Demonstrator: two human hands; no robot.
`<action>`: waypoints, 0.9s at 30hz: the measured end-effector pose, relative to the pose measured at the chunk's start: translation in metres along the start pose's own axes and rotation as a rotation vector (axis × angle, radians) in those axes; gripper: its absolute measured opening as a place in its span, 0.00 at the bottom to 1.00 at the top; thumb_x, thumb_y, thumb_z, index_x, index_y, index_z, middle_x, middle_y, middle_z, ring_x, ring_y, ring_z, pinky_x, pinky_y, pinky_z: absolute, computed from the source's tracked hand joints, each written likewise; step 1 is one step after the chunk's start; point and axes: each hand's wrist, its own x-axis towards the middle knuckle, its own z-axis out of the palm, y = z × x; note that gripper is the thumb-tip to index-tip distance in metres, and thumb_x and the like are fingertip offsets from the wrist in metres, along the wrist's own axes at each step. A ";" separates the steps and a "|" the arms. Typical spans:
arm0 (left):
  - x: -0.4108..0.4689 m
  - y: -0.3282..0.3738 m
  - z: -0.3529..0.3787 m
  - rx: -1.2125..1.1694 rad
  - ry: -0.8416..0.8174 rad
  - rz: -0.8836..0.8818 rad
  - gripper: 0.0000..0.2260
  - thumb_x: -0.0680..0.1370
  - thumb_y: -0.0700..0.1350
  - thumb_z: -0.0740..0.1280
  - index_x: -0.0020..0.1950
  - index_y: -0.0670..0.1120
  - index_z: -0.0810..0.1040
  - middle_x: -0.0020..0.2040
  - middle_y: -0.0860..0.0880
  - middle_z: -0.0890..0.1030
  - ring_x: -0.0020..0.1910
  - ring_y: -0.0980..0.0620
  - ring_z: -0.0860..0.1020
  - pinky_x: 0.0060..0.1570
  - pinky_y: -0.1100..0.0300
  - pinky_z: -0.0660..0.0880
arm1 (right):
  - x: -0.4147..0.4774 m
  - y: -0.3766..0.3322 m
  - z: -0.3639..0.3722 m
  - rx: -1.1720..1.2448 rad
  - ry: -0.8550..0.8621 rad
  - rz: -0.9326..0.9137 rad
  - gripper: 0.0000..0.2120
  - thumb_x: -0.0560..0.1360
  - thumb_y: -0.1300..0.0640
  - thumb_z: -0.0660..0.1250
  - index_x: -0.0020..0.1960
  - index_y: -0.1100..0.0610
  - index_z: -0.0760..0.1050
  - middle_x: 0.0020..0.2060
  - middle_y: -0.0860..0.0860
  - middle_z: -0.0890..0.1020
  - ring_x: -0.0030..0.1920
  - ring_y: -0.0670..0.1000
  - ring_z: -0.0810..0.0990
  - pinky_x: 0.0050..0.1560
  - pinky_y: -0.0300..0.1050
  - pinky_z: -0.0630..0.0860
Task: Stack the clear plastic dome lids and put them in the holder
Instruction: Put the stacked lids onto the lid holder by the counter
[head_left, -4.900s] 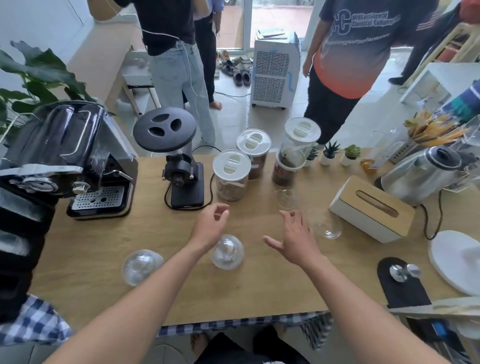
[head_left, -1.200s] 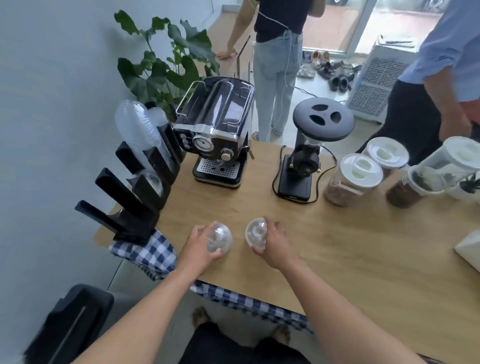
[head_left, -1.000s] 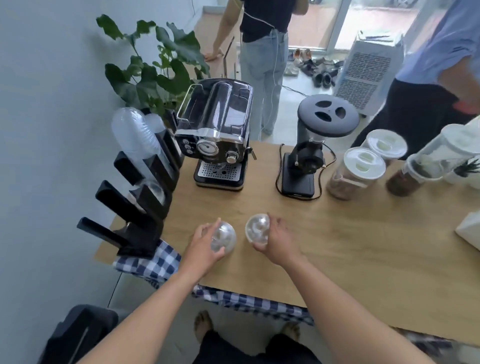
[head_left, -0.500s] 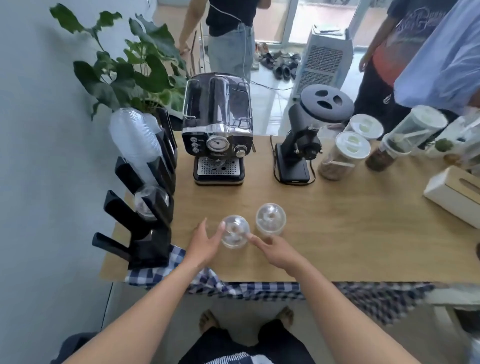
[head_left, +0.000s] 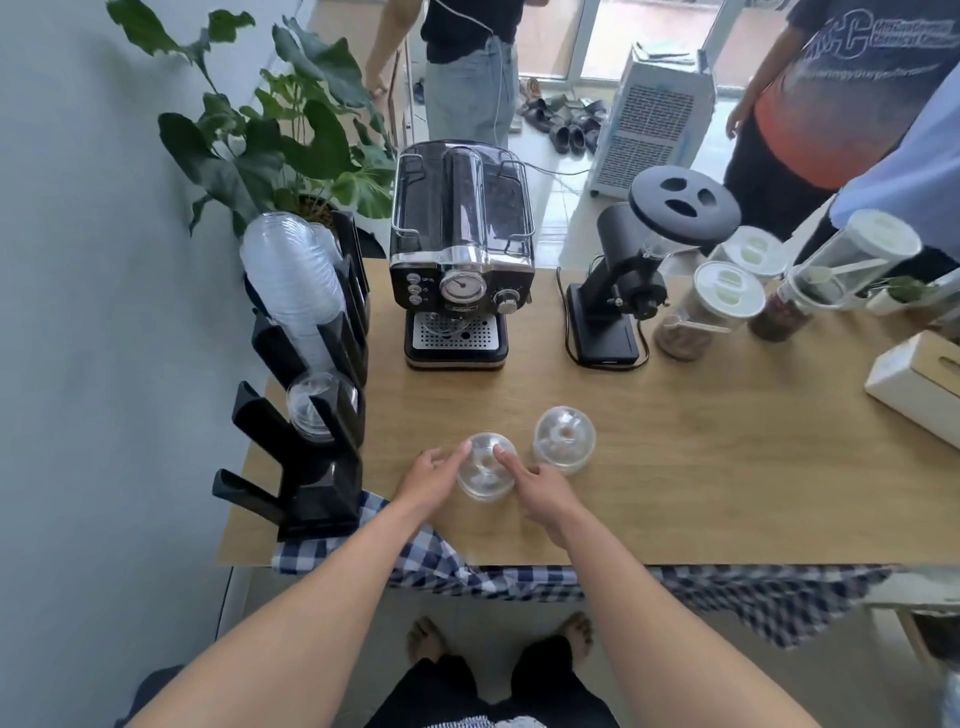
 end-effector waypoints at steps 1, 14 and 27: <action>0.002 -0.003 -0.002 -0.019 -0.004 -0.016 0.51 0.71 0.81 0.69 0.83 0.49 0.72 0.76 0.50 0.81 0.74 0.47 0.79 0.77 0.43 0.74 | 0.001 0.002 0.001 0.010 -0.010 0.014 0.58 0.61 0.14 0.72 0.74 0.57 0.80 0.70 0.52 0.84 0.69 0.54 0.80 0.74 0.63 0.77; -0.007 0.002 -0.014 -0.230 -0.053 -0.018 0.52 0.57 0.83 0.76 0.71 0.52 0.81 0.64 0.51 0.88 0.62 0.50 0.87 0.69 0.48 0.83 | -0.016 -0.014 0.007 0.128 -0.033 -0.036 0.56 0.62 0.18 0.77 0.66 0.65 0.79 0.70 0.69 0.77 0.72 0.70 0.77 0.76 0.68 0.74; -0.133 0.099 -0.101 -0.145 0.048 0.303 0.29 0.77 0.71 0.74 0.64 0.50 0.81 0.56 0.51 0.90 0.55 0.56 0.90 0.62 0.53 0.85 | -0.115 -0.140 -0.001 0.027 -0.234 -0.284 0.19 0.79 0.33 0.71 0.48 0.49 0.83 0.39 0.40 0.90 0.51 0.43 0.89 0.66 0.43 0.81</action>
